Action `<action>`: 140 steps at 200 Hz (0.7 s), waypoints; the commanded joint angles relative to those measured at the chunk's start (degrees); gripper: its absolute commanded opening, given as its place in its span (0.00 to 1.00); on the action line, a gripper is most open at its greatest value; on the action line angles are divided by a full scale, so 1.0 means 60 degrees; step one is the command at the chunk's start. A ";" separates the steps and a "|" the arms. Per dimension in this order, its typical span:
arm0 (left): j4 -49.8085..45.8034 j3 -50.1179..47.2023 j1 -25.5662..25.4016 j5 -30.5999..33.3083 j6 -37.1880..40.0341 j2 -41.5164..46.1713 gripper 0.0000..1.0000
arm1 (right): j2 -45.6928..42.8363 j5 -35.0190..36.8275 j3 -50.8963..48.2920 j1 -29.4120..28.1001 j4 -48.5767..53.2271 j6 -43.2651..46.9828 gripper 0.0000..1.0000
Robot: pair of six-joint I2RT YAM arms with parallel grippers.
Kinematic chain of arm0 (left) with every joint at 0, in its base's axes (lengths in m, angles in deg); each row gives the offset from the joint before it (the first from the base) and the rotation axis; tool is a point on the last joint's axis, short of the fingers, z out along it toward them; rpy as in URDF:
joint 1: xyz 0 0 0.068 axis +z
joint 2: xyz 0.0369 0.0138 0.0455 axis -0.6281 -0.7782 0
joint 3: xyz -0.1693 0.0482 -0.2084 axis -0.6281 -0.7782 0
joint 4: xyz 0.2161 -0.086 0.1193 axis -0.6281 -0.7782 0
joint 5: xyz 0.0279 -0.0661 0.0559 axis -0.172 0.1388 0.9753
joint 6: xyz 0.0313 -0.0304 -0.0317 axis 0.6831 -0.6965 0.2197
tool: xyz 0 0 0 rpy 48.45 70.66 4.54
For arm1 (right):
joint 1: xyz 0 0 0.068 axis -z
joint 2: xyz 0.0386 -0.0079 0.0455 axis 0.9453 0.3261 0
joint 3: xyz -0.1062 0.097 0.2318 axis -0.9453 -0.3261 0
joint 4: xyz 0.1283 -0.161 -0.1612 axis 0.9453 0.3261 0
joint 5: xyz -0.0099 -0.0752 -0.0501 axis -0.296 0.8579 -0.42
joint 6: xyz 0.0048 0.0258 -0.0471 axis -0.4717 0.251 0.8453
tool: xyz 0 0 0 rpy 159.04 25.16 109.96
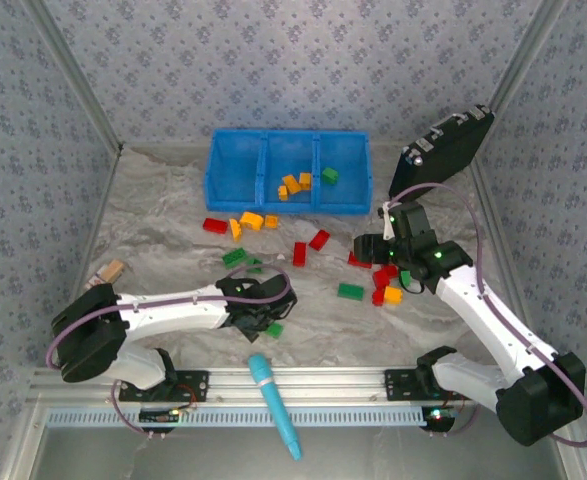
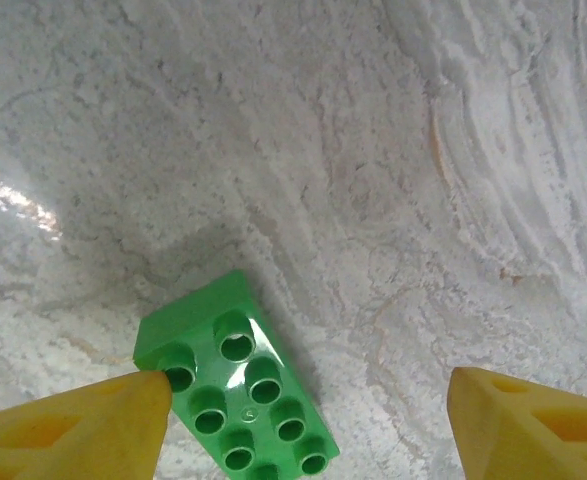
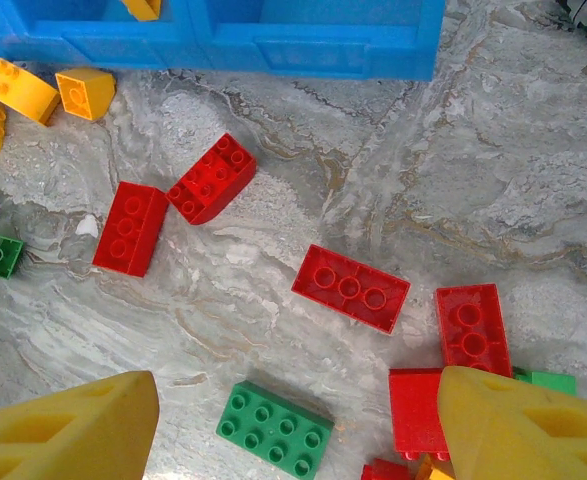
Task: Sort the legos into containers by color
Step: Pick up the lego from the middle-left of the table.
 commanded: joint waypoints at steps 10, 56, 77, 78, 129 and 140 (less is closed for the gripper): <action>-0.0932 0.0147 -0.0122 -0.0724 -0.0064 -0.0054 0.75 | -0.0174 0.0060 0.0080 0.0062 0.0060 0.0087 0.76; -0.0932 0.0216 -0.0118 -0.0829 0.0137 -0.0117 0.76 | -0.0383 0.0158 0.0089 0.0059 0.0168 0.0064 0.76; -0.0767 0.0051 -0.0136 -0.0950 0.0136 -0.0298 0.76 | -0.0435 0.0210 0.0101 0.0051 0.0233 0.0100 0.76; -0.0754 0.0049 -0.0147 -0.0962 0.0142 -0.0312 0.76 | -0.0439 0.0210 0.0101 0.0051 0.0227 0.0100 0.76; -0.0267 -0.0112 -0.0205 -0.1208 0.0344 -0.0800 0.67 | -0.0487 0.0377 0.0146 0.0081 0.0236 0.0159 0.75; -0.0161 -0.0137 -0.0206 -0.1206 0.0402 -0.0833 0.61 | -0.0487 0.0416 0.0160 0.0093 0.0331 0.0161 0.75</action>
